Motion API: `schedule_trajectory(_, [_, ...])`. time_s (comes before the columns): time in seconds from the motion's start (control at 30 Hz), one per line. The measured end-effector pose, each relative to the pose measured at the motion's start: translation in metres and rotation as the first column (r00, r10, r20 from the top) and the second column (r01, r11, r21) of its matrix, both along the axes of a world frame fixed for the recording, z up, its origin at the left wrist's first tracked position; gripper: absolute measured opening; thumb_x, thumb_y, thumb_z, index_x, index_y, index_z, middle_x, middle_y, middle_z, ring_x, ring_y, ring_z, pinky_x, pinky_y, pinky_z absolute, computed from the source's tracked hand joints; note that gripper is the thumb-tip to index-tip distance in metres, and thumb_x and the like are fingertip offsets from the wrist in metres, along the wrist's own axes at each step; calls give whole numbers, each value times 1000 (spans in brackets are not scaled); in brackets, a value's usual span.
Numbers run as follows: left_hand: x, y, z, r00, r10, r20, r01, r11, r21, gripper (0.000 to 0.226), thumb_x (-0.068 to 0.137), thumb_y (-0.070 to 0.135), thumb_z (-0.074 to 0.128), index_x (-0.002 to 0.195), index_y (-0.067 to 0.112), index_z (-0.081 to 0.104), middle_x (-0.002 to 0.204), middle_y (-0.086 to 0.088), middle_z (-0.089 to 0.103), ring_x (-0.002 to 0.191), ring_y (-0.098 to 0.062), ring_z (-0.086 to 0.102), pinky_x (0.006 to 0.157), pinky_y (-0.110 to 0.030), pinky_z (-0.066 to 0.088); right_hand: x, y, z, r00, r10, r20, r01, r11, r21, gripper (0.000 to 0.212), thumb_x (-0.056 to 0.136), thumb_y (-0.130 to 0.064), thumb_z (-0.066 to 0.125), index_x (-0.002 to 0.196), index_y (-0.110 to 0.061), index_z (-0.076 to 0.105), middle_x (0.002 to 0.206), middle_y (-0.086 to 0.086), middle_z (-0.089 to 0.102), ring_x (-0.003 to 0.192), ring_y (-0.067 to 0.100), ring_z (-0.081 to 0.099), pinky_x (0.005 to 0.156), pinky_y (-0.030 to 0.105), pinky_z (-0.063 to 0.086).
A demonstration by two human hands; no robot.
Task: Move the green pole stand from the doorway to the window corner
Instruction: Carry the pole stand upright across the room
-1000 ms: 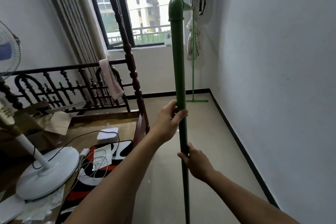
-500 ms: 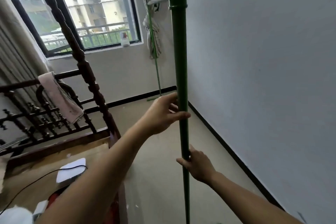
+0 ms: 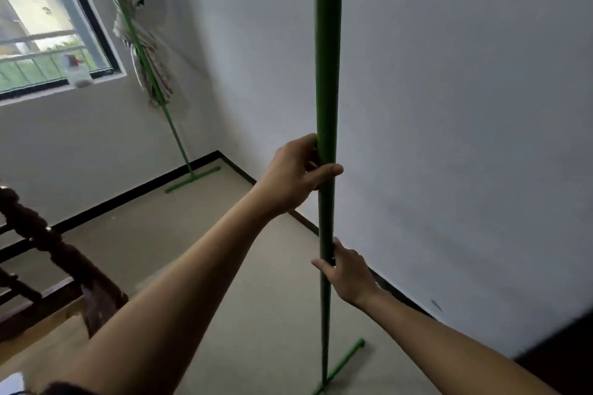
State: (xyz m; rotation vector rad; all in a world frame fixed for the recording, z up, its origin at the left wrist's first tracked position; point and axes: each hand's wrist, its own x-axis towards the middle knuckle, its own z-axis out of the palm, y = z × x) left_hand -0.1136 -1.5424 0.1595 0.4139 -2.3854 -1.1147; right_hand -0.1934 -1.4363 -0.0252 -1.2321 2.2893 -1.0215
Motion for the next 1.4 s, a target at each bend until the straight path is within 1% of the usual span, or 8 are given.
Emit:
schedule_trajectory(0.13, [-68, 5, -1, 998, -63, 0, 63, 998, -7, 33, 83, 27, 66, 107, 6, 57, 93, -14, 69, 84, -24, 72, 72, -45, 61, -64, 12, 2, 998, -55, -31, 56, 997, 57, 27, 85, -43, 59, 95, -19, 49, 77, 1, 66, 72, 24, 64, 69, 38, 54])
schedule_trajectory(0.27, [-130, 16, -4, 998, -64, -27, 64, 998, -4, 36, 83, 27, 66, 111, 6, 57, 94, -14, 70, 84, -25, 71, 72, -44, 61, -125, 22, 5, 995, -73, -68, 79, 993, 89, 26, 86, -42, 60, 96, -20, 49, 83, 0, 66, 68, 18, 60, 56, 21, 43])
schedule_trajectory(0.4, [-186, 24, -6, 998, -38, -41, 38, 999, 2, 32, 84, 26, 66, 107, 6, 58, 93, -15, 70, 82, -26, 71, 71, -46, 60, -177, 29, 6, 992, -105, -70, 112, 988, 104, 25, 85, -42, 60, 94, -22, 48, 85, 0, 67, 74, 21, 64, 64, 29, 47])
schedule_trajectory(0.57, [-245, 31, -6, 998, -12, -56, 12, 1000, -3, 31, 82, 27, 67, 104, 6, 59, 92, -14, 71, 82, -24, 70, 71, -44, 60, -230, 35, 13, 988, -124, -90, 133, 985, 108, 29, 87, -37, 60, 103, -14, 52, 87, 0, 64, 70, 18, 56, 51, 15, 34])
schedule_trajectory(0.83, [-308, 37, -4, 998, -9, -61, 7, 1000, -26, 31, 80, 29, 69, 102, 10, 60, 90, -12, 71, 79, -23, 71, 71, -41, 61, -280, 39, 14, 975, -202, -92, 210, 974, 88, 34, 88, -35, 60, 111, -12, 50, 91, 3, 66, 83, 26, 68, 57, 19, 40])
schedule_trajectory(1.03, [-306, 33, -5, 998, -34, -61, 33, 999, -23, 31, 81, 30, 69, 103, 9, 59, 89, -10, 71, 78, -21, 70, 72, -38, 61, -286, 36, 11, 979, -161, -127, 181, 970, 162, 35, 89, -41, 55, 109, -13, 50, 94, 4, 70, 83, 25, 70, 63, 25, 48])
schedule_trajectory(1.27, [-259, 13, -23, 999, -37, 25, 39, 994, -103, 27, 89, 28, 57, 113, 15, 60, 90, -6, 72, 80, -18, 68, 75, -38, 59, -264, 34, 14, 943, -48, -329, 217, 838, 501, 45, 91, -52, 42, 96, -13, 63, 89, 3, 70, 75, 20, 67, 60, 29, 49])
schedule_trajectory(1.4, [-193, -25, -59, 992, 55, 110, -57, 998, 10, 27, 87, 31, 57, 111, 19, 61, 87, -4, 72, 80, -18, 69, 74, -38, 58, -229, 29, 8, 992, -54, -112, 93, 921, 377, 34, 85, -53, 52, 87, -21, 63, 83, -4, 69, 75, 14, 64, 73, 34, 56])
